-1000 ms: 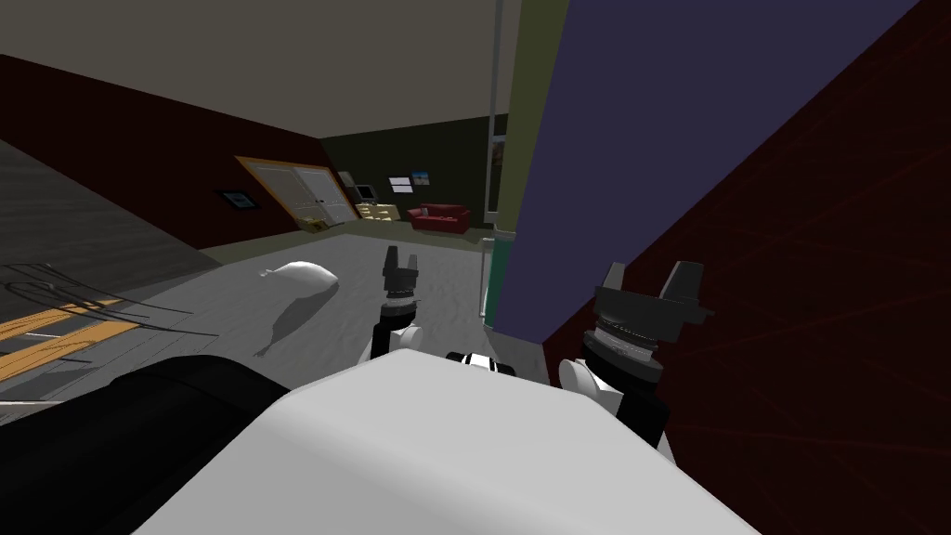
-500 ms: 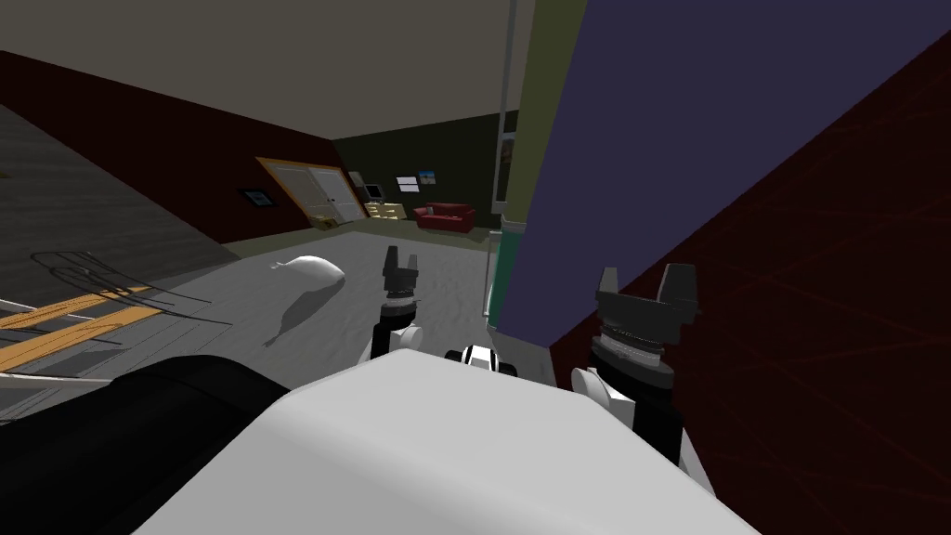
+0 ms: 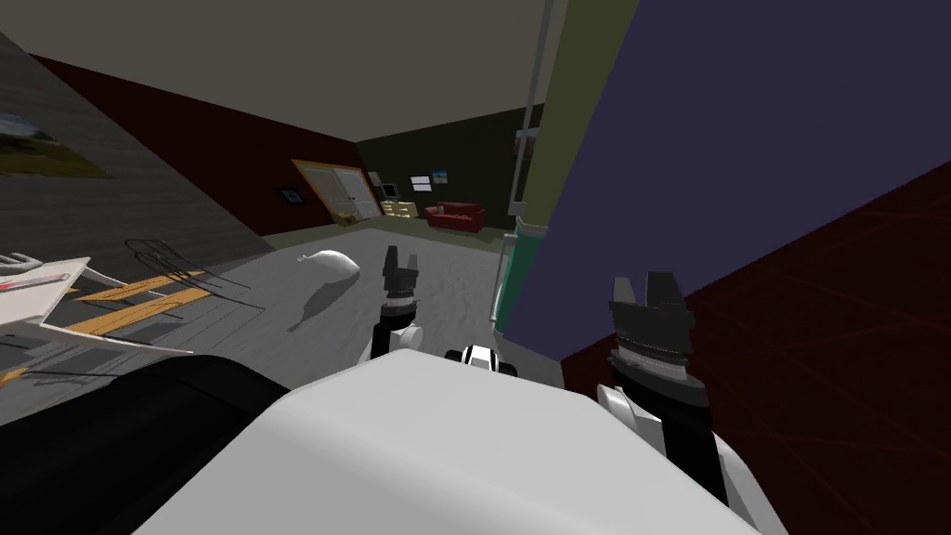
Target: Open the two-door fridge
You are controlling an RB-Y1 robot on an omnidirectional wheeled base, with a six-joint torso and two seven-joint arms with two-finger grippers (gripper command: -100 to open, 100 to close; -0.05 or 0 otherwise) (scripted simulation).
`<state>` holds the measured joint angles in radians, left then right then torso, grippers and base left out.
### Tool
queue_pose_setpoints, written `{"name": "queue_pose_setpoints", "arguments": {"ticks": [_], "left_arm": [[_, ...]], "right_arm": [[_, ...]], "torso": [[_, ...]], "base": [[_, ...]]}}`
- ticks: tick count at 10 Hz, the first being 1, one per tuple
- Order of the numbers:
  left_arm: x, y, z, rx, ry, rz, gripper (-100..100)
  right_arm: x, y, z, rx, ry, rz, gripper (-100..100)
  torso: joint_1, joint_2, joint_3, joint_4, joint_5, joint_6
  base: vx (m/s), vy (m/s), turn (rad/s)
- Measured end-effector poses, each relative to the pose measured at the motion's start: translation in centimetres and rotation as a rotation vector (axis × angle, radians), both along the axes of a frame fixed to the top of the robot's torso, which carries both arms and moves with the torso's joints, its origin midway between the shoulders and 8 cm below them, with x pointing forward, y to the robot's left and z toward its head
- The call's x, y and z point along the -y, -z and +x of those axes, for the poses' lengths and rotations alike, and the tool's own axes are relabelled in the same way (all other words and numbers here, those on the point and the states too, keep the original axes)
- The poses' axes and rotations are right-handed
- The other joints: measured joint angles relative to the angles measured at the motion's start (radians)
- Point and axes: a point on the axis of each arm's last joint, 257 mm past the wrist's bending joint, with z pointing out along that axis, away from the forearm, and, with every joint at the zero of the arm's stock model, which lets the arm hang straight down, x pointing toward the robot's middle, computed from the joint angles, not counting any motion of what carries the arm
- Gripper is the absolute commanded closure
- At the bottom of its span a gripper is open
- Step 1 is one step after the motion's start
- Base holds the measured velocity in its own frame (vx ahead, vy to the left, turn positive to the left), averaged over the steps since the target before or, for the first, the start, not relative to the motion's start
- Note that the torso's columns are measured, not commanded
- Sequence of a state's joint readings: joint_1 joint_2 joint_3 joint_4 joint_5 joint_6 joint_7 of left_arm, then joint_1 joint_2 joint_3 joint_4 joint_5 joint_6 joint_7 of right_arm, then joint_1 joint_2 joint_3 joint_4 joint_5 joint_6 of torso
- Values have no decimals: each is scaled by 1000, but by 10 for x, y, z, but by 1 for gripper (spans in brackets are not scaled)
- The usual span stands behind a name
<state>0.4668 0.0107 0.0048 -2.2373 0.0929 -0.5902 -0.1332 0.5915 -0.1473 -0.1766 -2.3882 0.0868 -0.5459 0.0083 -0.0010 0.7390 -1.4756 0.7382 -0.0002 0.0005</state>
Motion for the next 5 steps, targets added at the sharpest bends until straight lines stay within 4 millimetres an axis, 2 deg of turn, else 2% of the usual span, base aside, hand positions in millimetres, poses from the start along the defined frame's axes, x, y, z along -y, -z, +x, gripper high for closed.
{"name": "queue_pose_setpoints", "arguments": {"ticks": [2,5], "left_arm": [[0,0,0,0,0,0,0],[0,0,0,0,0,0,0]], "right_arm": [[14,8,-1,-48,89,-105,-100],[33,23,-3,-119,221,-257,-100]], "torso": [[2,-1,0,0,0,-1],[0,-1,0,0,0,-1]], "base": [[87,54,239],[65,28,108]]}}
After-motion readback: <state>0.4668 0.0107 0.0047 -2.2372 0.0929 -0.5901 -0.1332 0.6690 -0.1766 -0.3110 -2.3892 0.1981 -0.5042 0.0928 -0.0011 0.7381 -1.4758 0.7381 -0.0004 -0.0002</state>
